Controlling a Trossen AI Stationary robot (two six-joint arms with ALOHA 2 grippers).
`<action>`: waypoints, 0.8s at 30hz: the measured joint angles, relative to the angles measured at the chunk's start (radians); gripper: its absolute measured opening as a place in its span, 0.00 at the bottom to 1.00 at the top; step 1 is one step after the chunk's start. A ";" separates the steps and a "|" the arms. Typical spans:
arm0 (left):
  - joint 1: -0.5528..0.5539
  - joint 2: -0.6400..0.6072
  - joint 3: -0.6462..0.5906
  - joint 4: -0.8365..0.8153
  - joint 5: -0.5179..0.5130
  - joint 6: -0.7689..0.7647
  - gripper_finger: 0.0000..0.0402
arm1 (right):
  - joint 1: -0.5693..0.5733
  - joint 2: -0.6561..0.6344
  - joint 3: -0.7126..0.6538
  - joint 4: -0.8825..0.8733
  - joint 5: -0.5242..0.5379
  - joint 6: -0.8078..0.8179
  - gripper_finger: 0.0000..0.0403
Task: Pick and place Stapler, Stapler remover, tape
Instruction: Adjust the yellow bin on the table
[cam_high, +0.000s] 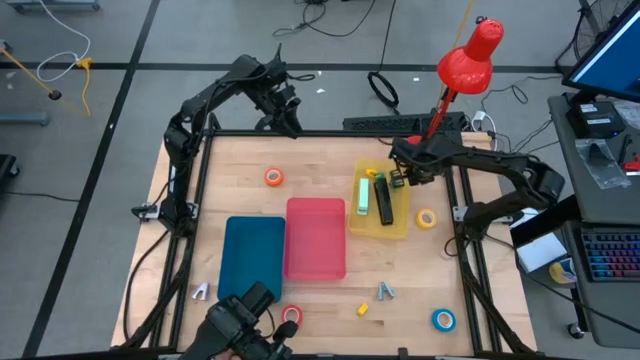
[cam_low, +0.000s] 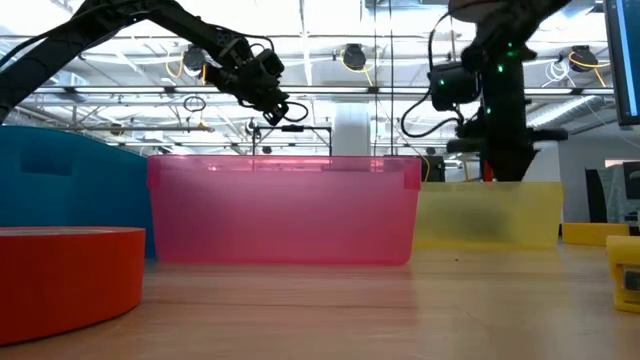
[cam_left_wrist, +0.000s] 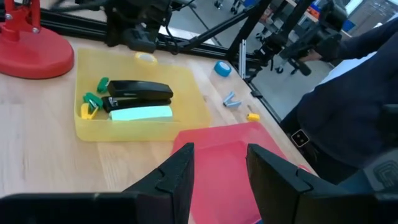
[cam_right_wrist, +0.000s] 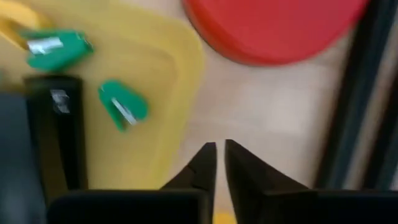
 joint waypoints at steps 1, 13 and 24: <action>0.000 0.000 0.000 0.000 0.000 -0.001 0.36 | -0.015 -0.003 -0.016 0.044 -0.014 -0.010 0.03; 0.000 -0.001 0.000 0.000 -0.016 -0.009 0.36 | -0.123 -0.005 -0.085 0.341 -0.117 -0.076 0.01; 0.000 -0.001 0.000 0.000 -0.020 -0.009 0.36 | -0.121 -0.004 -0.085 0.385 -0.157 -0.047 0.00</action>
